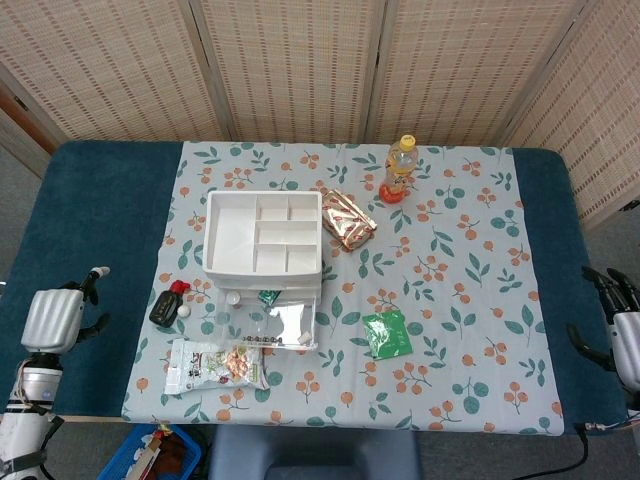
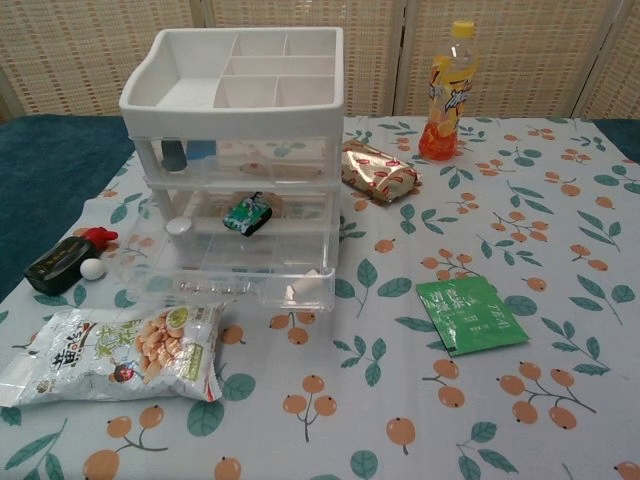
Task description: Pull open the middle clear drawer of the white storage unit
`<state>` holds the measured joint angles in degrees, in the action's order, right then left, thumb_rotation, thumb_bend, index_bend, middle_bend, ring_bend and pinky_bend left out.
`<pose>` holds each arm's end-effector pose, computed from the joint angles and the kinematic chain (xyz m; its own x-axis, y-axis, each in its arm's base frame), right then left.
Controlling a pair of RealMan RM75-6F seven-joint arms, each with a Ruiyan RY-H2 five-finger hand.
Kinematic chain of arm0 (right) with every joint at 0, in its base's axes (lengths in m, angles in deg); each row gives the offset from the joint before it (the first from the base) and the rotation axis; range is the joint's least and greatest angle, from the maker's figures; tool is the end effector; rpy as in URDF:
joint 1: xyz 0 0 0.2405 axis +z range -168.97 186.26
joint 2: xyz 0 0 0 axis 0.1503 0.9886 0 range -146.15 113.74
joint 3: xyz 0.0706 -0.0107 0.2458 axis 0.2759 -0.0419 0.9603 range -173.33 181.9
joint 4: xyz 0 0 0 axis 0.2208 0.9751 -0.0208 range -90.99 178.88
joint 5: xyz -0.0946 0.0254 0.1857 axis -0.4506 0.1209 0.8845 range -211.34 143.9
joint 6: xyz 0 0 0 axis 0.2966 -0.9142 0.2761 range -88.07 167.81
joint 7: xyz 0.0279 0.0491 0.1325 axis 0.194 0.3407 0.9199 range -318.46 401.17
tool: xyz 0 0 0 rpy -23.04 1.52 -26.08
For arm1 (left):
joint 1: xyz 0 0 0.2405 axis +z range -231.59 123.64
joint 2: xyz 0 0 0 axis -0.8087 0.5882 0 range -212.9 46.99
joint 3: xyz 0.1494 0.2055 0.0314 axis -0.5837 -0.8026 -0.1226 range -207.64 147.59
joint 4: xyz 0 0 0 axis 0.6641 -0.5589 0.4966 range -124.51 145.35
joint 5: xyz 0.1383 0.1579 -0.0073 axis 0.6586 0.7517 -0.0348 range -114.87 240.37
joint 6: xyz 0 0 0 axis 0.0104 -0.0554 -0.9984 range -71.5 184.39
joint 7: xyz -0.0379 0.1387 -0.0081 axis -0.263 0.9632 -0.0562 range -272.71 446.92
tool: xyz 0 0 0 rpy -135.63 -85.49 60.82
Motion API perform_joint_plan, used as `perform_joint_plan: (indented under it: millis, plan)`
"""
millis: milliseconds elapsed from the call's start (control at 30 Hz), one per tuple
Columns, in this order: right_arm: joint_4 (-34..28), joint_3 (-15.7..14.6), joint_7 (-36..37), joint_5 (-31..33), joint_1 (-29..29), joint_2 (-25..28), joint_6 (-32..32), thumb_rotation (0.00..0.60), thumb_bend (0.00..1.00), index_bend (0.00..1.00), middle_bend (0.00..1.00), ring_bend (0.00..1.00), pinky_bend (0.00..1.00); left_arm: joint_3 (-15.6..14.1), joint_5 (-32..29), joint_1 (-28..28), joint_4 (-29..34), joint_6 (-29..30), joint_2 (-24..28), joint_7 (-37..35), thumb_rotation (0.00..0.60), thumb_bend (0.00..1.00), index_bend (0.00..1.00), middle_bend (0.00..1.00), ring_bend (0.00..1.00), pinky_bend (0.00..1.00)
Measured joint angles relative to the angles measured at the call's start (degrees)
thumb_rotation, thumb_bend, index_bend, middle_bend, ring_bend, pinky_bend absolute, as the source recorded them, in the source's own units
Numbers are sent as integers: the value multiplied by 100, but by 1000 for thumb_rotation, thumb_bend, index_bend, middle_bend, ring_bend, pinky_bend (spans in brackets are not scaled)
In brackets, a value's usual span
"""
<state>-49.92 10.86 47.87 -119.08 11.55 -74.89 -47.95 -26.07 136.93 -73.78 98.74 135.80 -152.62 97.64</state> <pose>-0.3102 -0.1831 0.2029 0.3482 0.1020 0.9318 -0.9372 0.0161 0.3485 -0.2881 0.2655 0.1338 0.5087 -0.0157 0.8608 0.8597 -0.0447 -0.5089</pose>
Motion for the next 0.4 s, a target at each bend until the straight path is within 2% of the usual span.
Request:
perform_joint_plan:
  millis: [233, 400]
  plan:
    - [120, -119, 206, 9, 25, -105, 185, 600, 341, 79, 210, 136, 207, 15, -63, 488, 556, 661, -87, 428, 600, 230, 203, 505, 470, 616]
    - [192, -211, 287, -66, 18, -169, 236, 600, 341, 79, 210, 135, 206, -113, 41, 683, 813, 780, -100, 558, 600, 231, 204, 505, 470, 610]
